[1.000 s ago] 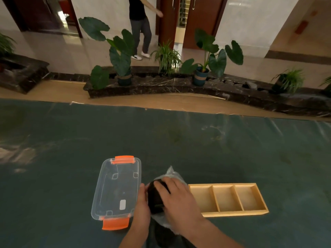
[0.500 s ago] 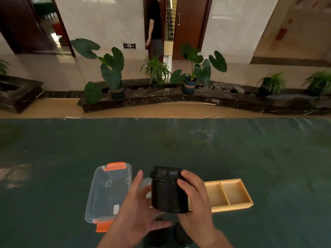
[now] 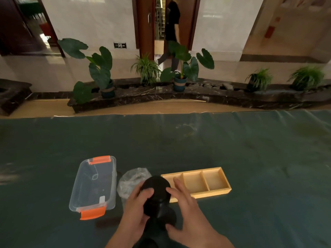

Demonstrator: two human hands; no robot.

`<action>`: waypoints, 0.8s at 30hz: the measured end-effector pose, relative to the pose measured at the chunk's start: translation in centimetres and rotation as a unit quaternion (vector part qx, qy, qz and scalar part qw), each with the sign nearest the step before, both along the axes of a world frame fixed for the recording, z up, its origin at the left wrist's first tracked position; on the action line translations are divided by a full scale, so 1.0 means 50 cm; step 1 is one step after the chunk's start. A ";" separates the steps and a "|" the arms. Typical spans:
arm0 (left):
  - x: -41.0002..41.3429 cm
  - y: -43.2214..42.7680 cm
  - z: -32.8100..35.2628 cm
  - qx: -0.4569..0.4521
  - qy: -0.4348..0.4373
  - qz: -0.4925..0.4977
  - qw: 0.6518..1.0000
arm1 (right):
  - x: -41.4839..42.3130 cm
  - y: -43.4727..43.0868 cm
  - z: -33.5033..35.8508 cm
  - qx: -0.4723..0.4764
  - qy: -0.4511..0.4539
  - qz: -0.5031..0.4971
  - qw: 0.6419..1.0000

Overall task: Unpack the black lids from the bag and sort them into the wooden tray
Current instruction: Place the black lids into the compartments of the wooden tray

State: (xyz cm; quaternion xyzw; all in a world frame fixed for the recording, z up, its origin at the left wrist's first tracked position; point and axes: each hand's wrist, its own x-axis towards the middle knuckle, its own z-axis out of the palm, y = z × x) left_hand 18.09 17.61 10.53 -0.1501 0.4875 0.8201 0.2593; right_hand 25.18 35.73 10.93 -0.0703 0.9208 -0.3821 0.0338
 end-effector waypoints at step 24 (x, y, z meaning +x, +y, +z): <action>-0.014 0.115 -0.160 0.128 -0.099 -0.025 0.986 | -0.107 0.050 -0.054 0.099 -0.119 -0.072 0.985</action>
